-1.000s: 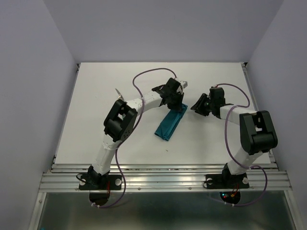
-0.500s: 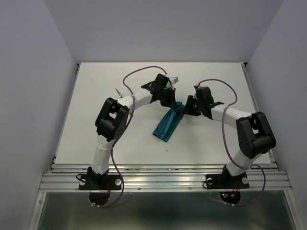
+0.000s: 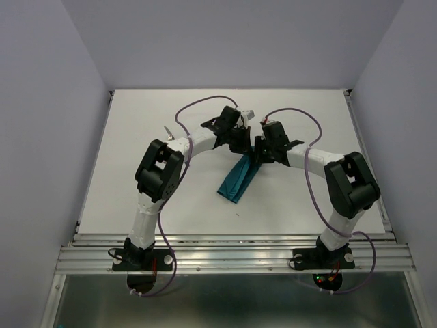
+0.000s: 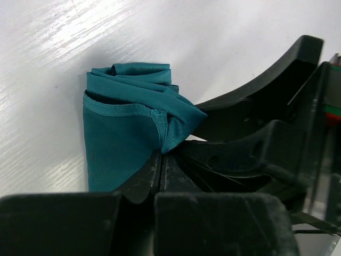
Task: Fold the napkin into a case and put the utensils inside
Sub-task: Stuff the top corner of the smaller-rectangle-folded napkin into the folded napkin.
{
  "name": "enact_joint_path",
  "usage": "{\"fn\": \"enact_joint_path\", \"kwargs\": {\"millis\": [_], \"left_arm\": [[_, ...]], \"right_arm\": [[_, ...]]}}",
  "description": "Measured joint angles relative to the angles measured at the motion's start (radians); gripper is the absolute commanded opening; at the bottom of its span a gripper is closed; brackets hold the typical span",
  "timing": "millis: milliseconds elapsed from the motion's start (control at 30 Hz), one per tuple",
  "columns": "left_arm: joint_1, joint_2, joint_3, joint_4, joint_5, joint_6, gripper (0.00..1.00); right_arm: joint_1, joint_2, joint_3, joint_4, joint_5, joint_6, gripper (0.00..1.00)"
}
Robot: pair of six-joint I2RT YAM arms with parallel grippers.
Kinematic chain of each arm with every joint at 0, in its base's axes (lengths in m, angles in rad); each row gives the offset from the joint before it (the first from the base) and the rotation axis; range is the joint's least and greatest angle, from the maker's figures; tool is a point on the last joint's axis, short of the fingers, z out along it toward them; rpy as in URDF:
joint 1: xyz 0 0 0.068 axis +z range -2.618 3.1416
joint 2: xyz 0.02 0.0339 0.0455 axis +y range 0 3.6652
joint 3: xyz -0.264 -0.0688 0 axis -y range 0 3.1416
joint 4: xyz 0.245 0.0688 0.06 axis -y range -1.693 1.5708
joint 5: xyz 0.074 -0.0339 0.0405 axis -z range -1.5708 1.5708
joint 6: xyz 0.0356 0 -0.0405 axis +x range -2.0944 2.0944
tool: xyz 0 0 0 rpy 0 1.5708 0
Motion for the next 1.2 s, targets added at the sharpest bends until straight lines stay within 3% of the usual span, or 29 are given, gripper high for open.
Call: {"fn": "enact_joint_path", "kwargs": {"millis": [167,867,1133,1200], "left_arm": [[0.000,0.000,0.000,0.006,0.004,-0.005,0.00],[0.007,0.000,0.000,0.014,0.013,-0.014,0.00],[0.008,0.000,-0.002,0.017,0.021,-0.017,0.00],[0.008,0.000,-0.004,0.020,0.022,-0.017,0.00]], "right_arm": [[0.017,0.029,0.012,-0.006,0.047,-0.008,0.31],[0.036,0.024,0.011,-0.005,0.119,-0.022,0.31],[0.042,0.024,0.011,-0.005,0.161,-0.021,0.16],[0.042,0.024,0.011,-0.005,0.172,-0.021,0.08]]}}
